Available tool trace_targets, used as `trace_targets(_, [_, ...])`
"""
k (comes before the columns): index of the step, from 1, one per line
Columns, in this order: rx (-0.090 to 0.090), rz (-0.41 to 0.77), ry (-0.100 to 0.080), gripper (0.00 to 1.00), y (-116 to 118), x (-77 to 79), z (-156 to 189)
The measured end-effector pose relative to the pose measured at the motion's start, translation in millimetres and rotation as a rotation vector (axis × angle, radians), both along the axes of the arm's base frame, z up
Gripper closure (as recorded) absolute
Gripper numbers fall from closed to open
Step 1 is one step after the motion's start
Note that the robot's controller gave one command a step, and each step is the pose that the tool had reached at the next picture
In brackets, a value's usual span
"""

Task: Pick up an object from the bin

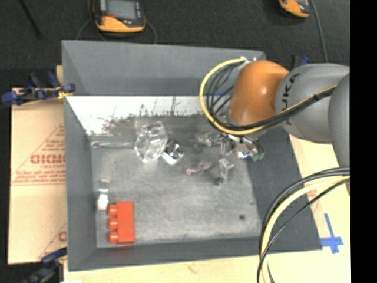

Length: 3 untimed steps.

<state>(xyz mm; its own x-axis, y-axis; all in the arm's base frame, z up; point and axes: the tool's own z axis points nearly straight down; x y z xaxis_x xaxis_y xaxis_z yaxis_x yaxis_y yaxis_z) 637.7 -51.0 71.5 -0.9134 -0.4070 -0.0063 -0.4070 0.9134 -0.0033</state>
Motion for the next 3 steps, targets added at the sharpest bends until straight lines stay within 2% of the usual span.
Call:
trace_targets(1, [0.001, -0.001, 0.001, 1.0, 0, -0.3, 0])
trace_targets(2, [-0.001, 0.024, 0.002, 1.0, -50, -17.4, 0])
trace_targets(3, [-0.003, -0.007, -0.009, 1.0, -65, 17.4, 175])
